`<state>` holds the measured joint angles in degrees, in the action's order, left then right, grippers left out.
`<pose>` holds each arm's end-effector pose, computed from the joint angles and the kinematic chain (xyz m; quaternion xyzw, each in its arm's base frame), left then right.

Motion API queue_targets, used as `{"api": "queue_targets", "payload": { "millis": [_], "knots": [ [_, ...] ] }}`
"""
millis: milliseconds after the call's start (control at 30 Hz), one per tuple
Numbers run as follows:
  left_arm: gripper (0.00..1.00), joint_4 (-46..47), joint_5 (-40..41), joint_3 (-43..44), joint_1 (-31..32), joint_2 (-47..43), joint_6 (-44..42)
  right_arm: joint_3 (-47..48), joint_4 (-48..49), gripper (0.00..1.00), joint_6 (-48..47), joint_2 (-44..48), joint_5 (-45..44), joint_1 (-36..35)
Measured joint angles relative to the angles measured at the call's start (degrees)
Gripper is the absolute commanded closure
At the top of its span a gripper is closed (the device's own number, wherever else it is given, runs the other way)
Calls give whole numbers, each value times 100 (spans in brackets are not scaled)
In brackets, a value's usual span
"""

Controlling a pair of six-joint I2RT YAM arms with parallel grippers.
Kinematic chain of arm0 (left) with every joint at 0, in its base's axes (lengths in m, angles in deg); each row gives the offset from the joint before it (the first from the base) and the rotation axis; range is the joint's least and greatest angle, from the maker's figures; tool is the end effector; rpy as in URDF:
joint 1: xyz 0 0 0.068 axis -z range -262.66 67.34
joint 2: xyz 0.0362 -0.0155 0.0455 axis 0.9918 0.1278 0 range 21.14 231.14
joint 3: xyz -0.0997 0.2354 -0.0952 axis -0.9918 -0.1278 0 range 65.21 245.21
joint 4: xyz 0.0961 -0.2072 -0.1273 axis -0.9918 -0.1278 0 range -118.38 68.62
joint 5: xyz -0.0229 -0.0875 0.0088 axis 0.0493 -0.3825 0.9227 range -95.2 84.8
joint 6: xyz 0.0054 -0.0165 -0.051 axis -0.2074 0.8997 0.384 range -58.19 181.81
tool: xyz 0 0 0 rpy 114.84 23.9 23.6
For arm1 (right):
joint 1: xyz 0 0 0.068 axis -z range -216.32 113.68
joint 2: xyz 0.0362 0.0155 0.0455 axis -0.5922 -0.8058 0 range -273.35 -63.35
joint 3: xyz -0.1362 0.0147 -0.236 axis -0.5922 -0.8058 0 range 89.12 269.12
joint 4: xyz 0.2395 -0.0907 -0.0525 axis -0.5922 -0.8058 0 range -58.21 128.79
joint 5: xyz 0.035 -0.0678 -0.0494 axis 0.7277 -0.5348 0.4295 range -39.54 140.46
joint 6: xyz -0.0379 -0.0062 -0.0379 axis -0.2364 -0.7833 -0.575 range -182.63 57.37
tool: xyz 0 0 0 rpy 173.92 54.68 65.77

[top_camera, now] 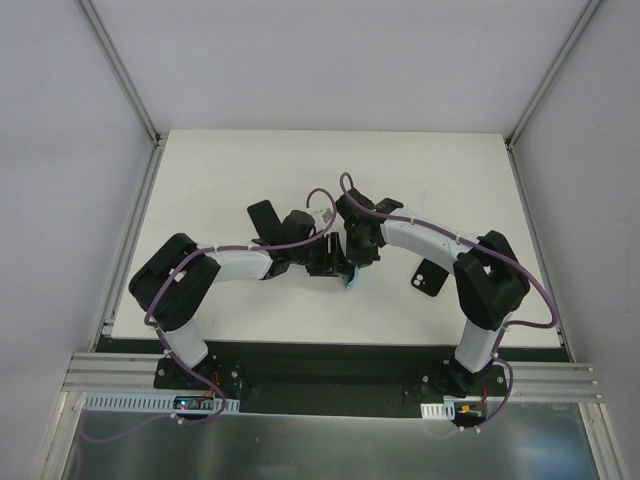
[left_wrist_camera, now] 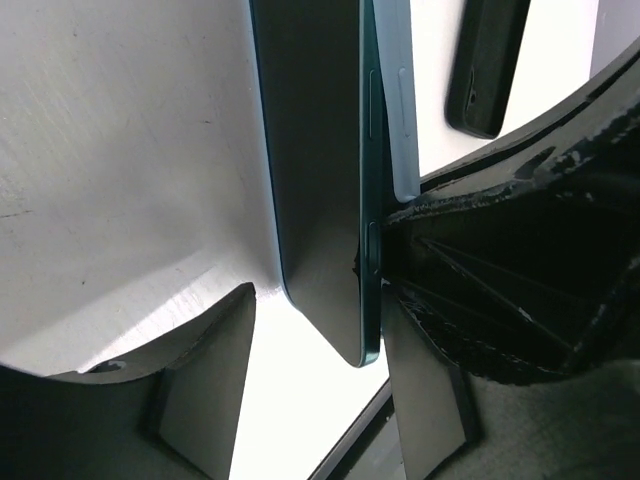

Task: Take the phone out of the phone case
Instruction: Remove the phone case from the phone.

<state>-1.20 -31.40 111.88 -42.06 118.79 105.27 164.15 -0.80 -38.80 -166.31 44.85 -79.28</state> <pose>0.2533 -0.2376 0.1683 0.0907 0.8494 -0.4685 0.2255 0.2699 0.2466 0.2080 -0.1534 0.9676 0.0671 0.1889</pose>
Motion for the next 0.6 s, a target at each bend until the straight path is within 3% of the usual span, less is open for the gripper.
{"api": "queue_targets", "payload": {
  "millis": [233, 367, 467, 600],
  "knots": [
    [59, -190, 227, 157, 138, 74, -63, -103, 94, 99, -9, 70, 66, 35],
    [86, -404, 229, 354, 179, 111, -177, -173, 168, 99, -20, 120, 81, 42],
    [98, -625, 146, 511, 184, 131, -269, -238, 260, 99, -35, 166, 131, 57],
    [100, -901, 105, 599, 142, 109, -321, -348, 479, 99, -61, 232, 208, 59]
  ]
}}
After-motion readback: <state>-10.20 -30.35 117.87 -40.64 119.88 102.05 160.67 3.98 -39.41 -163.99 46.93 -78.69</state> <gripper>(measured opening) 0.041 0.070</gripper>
